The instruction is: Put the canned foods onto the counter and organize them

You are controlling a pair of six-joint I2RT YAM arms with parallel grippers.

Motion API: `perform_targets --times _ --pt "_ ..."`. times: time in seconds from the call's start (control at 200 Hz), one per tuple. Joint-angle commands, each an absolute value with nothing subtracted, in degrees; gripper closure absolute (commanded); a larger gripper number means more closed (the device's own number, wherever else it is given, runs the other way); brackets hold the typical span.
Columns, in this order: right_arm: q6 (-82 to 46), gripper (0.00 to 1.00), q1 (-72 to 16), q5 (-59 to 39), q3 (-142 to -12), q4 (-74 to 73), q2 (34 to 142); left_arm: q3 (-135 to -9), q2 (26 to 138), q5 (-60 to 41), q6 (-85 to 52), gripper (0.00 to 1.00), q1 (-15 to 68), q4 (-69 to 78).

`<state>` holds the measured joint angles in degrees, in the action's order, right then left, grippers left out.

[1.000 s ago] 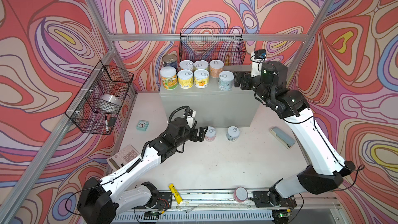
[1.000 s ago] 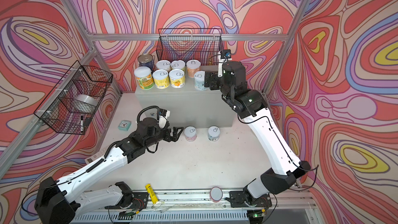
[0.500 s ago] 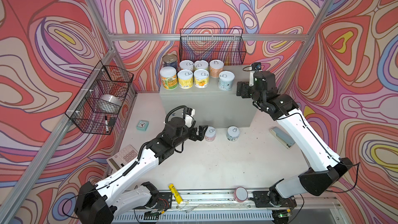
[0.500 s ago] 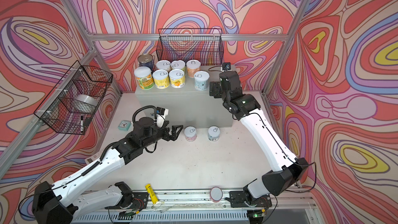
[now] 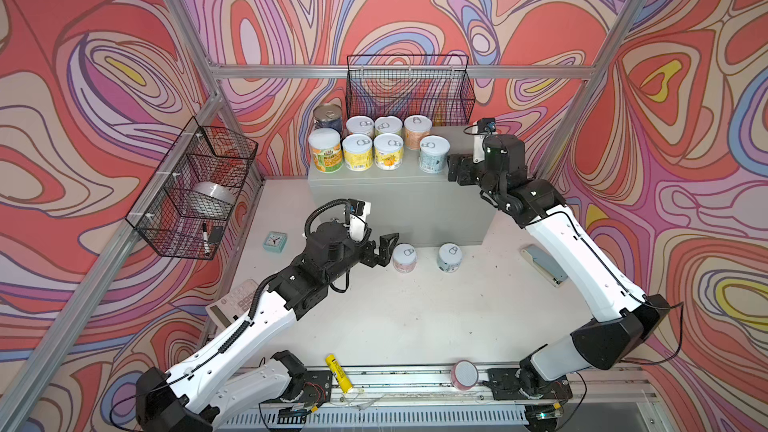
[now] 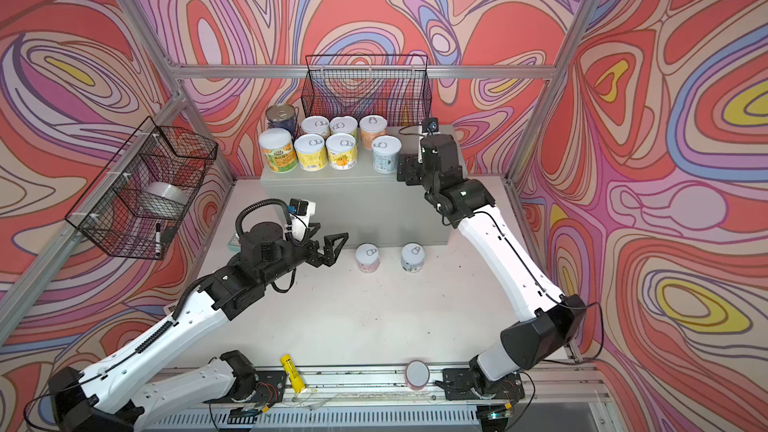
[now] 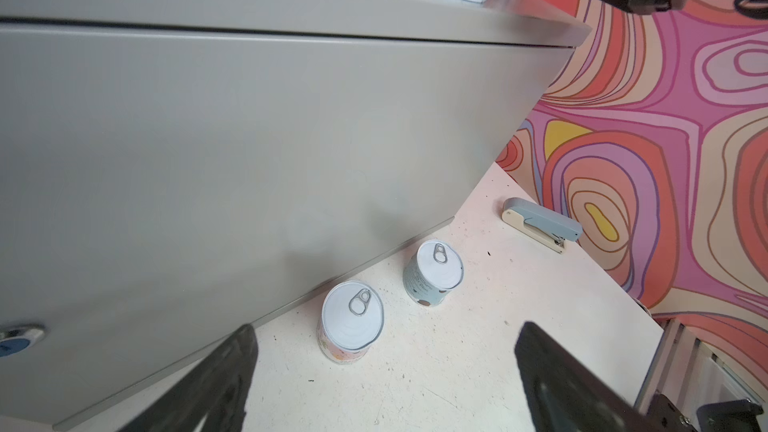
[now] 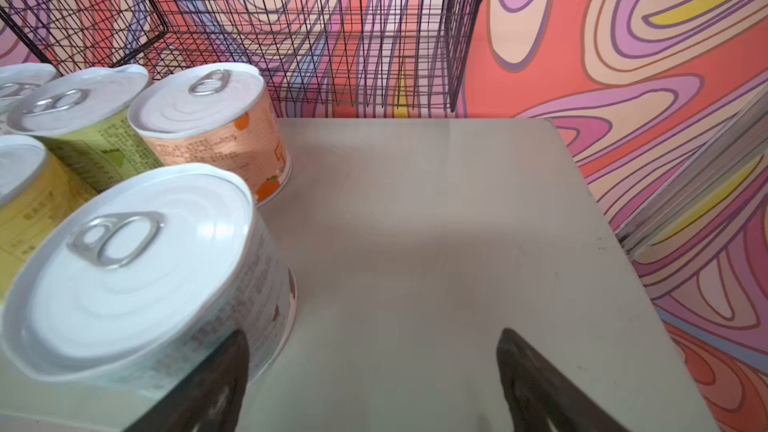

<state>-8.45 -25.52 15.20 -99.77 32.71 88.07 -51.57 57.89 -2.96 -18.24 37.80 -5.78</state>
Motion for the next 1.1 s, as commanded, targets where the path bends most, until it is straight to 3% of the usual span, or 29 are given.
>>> perform_targets --times 0.0,1.097 --pt "-9.4 0.04 -25.4 12.2 -100.5 30.6 88.9 -50.5 57.7 -2.2 -18.6 0.02 37.5 -6.5" --pt "-11.1 0.06 -25.4 3.5 -100.9 27.5 90.9 -48.6 58.3 -1.0 -19.2 0.02 37.5 -6.0"
